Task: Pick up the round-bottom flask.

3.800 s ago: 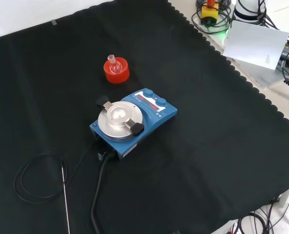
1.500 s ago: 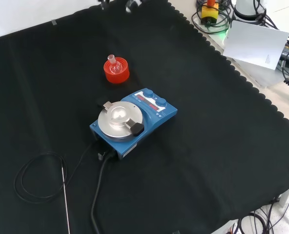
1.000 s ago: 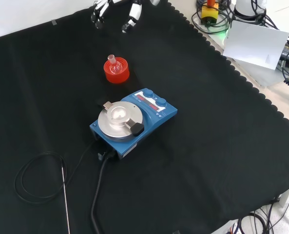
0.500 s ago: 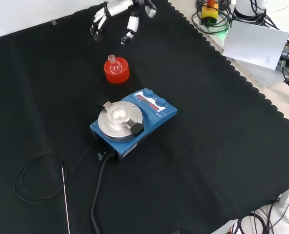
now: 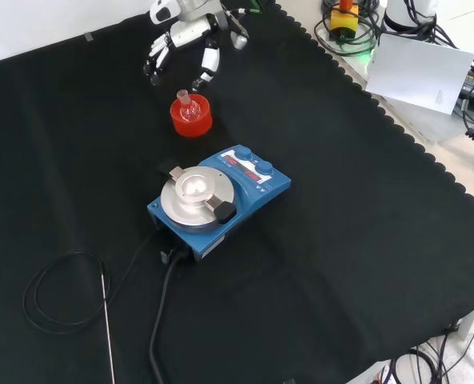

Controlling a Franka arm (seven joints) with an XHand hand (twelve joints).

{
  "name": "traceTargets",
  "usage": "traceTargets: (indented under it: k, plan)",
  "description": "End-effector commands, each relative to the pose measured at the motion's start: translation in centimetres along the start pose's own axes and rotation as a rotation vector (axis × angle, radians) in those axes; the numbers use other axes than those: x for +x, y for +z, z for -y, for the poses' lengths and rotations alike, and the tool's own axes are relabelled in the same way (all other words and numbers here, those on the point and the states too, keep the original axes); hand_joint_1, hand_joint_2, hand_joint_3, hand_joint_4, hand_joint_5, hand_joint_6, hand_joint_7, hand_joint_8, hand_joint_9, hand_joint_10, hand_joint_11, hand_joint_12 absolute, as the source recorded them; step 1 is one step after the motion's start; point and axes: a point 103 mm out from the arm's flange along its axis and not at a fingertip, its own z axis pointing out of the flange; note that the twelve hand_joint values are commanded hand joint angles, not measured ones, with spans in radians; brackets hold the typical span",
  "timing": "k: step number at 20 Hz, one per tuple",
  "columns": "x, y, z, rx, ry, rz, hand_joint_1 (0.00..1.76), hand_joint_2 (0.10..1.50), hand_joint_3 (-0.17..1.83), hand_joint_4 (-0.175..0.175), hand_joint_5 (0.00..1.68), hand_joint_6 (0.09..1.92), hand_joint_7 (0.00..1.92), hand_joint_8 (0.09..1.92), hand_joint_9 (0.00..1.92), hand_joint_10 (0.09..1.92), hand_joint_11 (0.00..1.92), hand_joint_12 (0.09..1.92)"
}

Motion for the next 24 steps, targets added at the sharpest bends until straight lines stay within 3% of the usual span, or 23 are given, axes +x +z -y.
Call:
traceTargets:
  k: [1,14,22,24]
  plan:
    - [-0.7,0.8,-0.9,0.004,0.012,-0.02,0.86,0.63,0.61,0.005,0.6,0.16,0.18,0.62,0.38,0.69,0.2,1.39]
    - [-2.0,2.6,-1.7,0.036,0.006,-0.025,0.87,0.61,0.63,0.003,0.63,0.19,0.19,0.63,0.39,0.68,0.21,1.38]
    - [-1.6,3.2,-2.0,0.039,0.0,-0.024,0.89,0.6,0.64,0.001,0.65,0.21,0.2,0.63,0.4,0.68,0.22,1.38]
    - [0.3,3.8,-1.8,0.031,0.004,-0.007,0.89,0.6,0.64,-0.001,0.66,0.22,0.2,0.63,0.4,0.68,0.22,1.38]
